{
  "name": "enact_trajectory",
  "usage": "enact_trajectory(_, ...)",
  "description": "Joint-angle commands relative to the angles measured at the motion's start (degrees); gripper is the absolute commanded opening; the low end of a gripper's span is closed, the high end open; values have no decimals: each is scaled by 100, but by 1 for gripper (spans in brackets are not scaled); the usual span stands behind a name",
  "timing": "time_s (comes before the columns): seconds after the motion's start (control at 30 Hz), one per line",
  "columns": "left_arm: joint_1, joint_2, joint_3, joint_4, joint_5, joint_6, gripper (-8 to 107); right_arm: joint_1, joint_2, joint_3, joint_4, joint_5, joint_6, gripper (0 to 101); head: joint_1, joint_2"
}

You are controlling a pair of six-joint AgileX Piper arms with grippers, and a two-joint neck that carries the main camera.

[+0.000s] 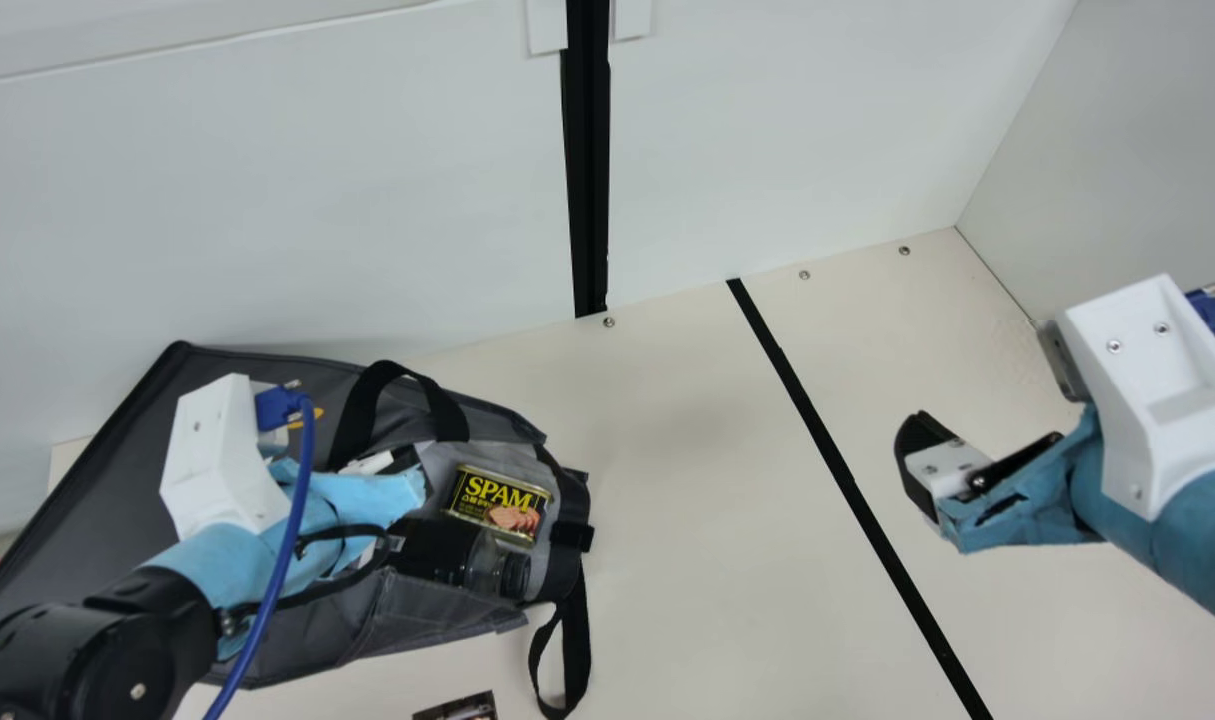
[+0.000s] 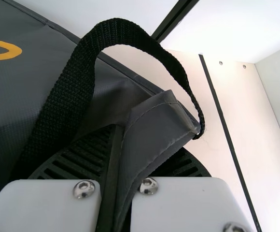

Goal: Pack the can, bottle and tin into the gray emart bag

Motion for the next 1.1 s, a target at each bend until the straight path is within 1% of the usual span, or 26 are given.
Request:
enact_trajectory(0.0, 0, 0, 0, 0, 0, 0, 10, 25, 75, -11, 28, -66, -40, 91, -130, -14)
enact_trajectory(0.7, 0, 0, 0, 0, 0, 0, 10, 627, 983, -61, 30, -713, -18, 91, -130, -14)
enact_trajectory(1.07, 0, 0, 0, 0, 0, 0, 10, 936, 1407, 19, 102, -1021, -30, 91, -130, -14)
